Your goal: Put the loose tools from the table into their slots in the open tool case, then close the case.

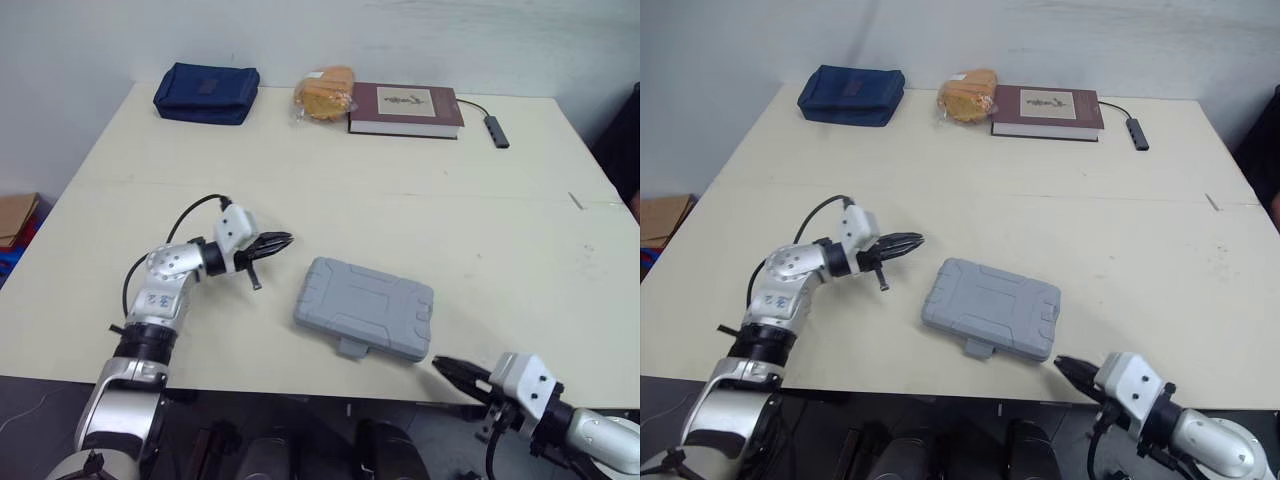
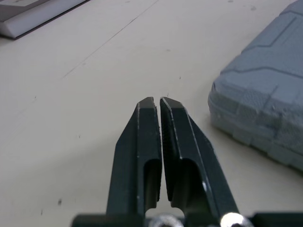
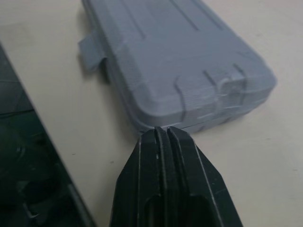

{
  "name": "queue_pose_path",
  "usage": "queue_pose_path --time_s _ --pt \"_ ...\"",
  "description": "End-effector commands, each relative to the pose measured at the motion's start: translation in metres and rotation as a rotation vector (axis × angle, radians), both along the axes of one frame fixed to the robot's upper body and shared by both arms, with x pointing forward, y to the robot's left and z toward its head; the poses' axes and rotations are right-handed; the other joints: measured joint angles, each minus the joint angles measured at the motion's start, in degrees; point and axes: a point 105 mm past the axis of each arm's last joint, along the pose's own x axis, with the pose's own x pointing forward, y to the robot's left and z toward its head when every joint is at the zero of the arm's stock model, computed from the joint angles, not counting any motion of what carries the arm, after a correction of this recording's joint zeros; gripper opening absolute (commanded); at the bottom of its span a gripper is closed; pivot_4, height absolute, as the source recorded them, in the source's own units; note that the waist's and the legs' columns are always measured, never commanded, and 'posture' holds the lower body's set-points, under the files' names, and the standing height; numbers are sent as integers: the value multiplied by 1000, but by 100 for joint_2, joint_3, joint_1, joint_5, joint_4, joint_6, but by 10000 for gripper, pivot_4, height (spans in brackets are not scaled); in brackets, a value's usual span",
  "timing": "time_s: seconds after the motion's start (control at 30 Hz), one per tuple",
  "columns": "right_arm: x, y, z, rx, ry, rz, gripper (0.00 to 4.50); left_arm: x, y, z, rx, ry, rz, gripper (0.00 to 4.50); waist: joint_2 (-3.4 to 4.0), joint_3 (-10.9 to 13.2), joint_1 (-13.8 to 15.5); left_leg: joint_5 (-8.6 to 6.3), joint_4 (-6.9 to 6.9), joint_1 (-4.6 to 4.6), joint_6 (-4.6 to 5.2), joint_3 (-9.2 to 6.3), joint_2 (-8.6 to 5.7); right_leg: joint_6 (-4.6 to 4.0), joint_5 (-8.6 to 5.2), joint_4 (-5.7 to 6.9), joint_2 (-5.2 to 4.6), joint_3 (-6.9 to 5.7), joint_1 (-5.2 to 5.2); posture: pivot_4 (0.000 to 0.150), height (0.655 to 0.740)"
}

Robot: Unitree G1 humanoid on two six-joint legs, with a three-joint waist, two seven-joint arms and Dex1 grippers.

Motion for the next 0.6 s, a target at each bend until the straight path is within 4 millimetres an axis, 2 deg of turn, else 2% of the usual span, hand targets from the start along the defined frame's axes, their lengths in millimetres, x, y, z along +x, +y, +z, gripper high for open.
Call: queue_pose_path --time_s 0.03,0.17,0.23,0.3,0.43,0.6 --pt "-4 17 -6 -6 41 84 452 9 -19 -8 54 53 -26 230 0 0 -2 1 0 -1 2 2 -2 3 1 0 -1 1 -1 1500 7400" --pt "2 20 -11 -20 38 88 452 14 -38 -12 74 40 -68 230 -5 3 -13 1 0 -2 3 6 -3 5 3 -2 -1 4 -4 1500 7400" --pt "10 19 -15 -38 25 79 452 16 -52 -15 82 44 -103 230 -8 5 1 1 0 -5 3 3 -2 5 3 -3 0 -2 -5 1500 7400" --pt "17 16 -19 -73 4 91 452 14 -58 -19 127 0 -149 230 -11 6 6 3 8 -10 6 4 -5 10 6 -4 -3 -4 -4 1500 7400" --pt "29 12 -21 -101 -38 70 452 10 -60 -22 138 -5 -212 230 -11 6 -3 1 10 -11 9 3 -5 15 9 -11 -2 -5 -3 1500 7400" --pt "60 -4 -18 -167 -110 25 452 -1 -50 -32 172 35 -286 230 -11 6 -24 3 20 -10 13 11 -7 19 19 -10 -4 1 0 1500 7400"
